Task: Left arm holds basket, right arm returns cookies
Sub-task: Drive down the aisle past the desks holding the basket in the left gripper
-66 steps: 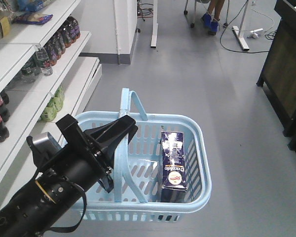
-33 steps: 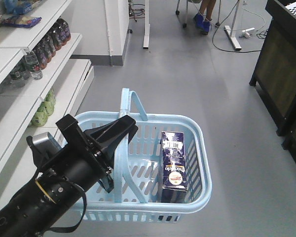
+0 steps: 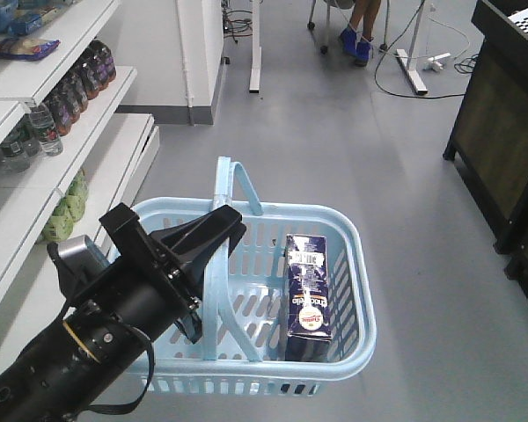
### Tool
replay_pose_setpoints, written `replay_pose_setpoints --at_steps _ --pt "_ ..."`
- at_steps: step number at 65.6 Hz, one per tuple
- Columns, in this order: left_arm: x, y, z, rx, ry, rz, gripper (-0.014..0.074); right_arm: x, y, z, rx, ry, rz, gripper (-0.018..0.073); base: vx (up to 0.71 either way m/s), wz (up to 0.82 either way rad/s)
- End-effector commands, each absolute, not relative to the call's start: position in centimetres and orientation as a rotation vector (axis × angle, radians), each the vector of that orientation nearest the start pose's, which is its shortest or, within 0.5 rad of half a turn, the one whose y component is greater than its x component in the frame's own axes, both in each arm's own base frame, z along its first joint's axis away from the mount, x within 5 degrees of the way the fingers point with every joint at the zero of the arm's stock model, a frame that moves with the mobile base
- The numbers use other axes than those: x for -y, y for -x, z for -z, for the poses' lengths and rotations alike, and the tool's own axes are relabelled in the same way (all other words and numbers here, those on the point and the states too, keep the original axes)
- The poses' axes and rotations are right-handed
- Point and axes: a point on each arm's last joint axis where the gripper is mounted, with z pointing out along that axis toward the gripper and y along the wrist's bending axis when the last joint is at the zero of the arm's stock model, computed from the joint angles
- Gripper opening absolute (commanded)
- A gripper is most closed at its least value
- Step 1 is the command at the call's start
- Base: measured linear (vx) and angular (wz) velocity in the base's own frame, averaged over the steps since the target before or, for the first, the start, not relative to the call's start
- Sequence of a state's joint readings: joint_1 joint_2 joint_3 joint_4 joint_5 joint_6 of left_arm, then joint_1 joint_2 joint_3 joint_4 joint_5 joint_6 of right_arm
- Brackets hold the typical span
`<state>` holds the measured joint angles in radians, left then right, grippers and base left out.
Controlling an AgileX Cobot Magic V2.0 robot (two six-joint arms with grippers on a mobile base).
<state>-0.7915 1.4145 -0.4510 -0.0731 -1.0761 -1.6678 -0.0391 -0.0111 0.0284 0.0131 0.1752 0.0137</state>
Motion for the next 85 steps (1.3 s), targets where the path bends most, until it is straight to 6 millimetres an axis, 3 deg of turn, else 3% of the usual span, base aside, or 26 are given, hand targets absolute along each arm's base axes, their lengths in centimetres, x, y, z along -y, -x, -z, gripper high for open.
replay_pose_setpoints --at_steps 1,85 --pt "18.00 -18.41 -27.48 -1.309 0.711 2.092 -0.0003 0.21 -5.64 -18.97 -1.609 -0.043 0.018 -0.0006 0.21 -0.05" --pt "18.00 -18.41 -27.48 -1.309 0.711 2.092 -0.0003 0.21 -5.64 -18.97 -1.609 -0.043 0.018 -0.0006 0.35 -0.03"
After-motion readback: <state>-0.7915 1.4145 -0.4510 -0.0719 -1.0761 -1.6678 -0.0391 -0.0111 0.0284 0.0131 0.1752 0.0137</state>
